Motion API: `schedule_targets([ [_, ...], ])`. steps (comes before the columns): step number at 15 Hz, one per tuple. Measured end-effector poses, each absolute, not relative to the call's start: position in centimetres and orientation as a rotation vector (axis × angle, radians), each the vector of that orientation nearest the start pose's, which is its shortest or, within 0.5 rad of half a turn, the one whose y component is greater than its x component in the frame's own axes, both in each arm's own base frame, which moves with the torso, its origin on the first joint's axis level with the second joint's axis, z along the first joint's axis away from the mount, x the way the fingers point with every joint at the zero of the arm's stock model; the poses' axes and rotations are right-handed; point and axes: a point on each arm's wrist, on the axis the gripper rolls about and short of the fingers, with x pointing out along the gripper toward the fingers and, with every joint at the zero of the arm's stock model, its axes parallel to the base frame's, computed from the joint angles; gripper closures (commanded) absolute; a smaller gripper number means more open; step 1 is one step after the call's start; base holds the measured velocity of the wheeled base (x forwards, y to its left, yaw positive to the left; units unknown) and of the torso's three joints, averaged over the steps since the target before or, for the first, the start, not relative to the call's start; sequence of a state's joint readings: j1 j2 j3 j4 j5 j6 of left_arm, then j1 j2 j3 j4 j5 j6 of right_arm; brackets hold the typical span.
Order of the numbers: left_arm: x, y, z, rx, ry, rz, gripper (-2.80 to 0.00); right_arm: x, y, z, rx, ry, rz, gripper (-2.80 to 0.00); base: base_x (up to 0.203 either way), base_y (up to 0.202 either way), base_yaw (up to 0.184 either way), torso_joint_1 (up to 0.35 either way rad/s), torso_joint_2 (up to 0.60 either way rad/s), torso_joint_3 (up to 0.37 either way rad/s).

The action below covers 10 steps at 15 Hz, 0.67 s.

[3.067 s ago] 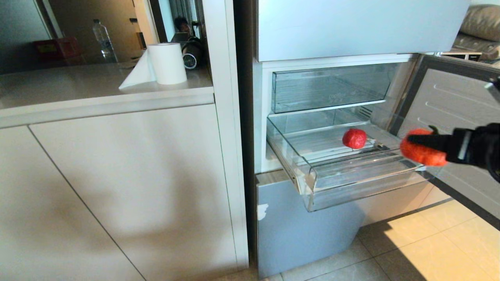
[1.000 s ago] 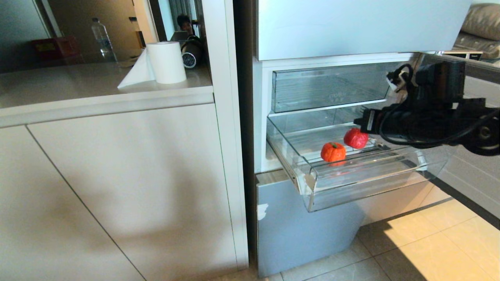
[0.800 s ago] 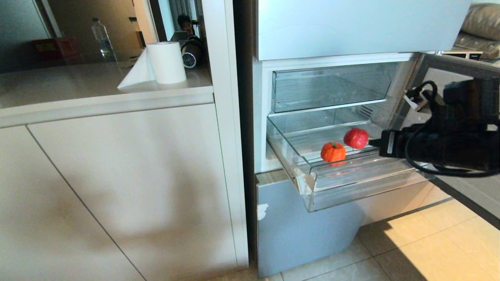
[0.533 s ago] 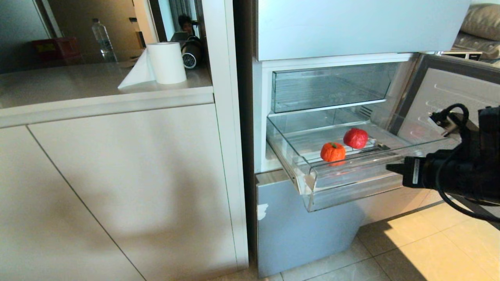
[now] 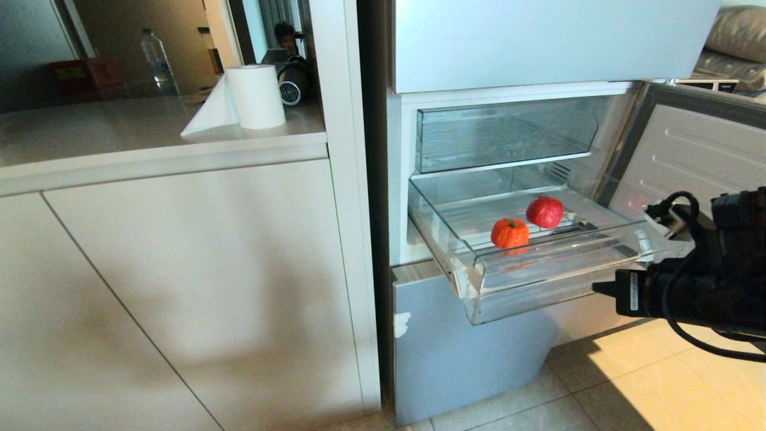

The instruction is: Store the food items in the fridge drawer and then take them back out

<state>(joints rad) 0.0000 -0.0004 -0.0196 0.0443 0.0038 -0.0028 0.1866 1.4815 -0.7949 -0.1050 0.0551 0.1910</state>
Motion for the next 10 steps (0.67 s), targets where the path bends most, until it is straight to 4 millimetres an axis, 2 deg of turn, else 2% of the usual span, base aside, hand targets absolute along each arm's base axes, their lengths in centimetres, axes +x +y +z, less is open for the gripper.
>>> schedule_targets([
  [3,-2.4,0.0,7.6,-0.003,0.024,0.004,0.00,26.0,5.0,17.3,0.153,0.638,0.173,0.00,0.000,0.000,0.000,0.000,0.00,0.000],
  [7,-2.4,0.0,7.6,-0.003,0.025,0.003,0.00,29.5,5.7,15.1,0.167,0.596,0.175,0.00,0.000,0.000,0.000,0.000,0.00,0.000],
  [10,-2.4,0.0,7.6,-0.003,0.025,0.003,0.00,33.0,6.4,13.9,0.204,0.538,0.174,0.00,0.000,0.000,0.000,0.000,0.00,0.000],
])
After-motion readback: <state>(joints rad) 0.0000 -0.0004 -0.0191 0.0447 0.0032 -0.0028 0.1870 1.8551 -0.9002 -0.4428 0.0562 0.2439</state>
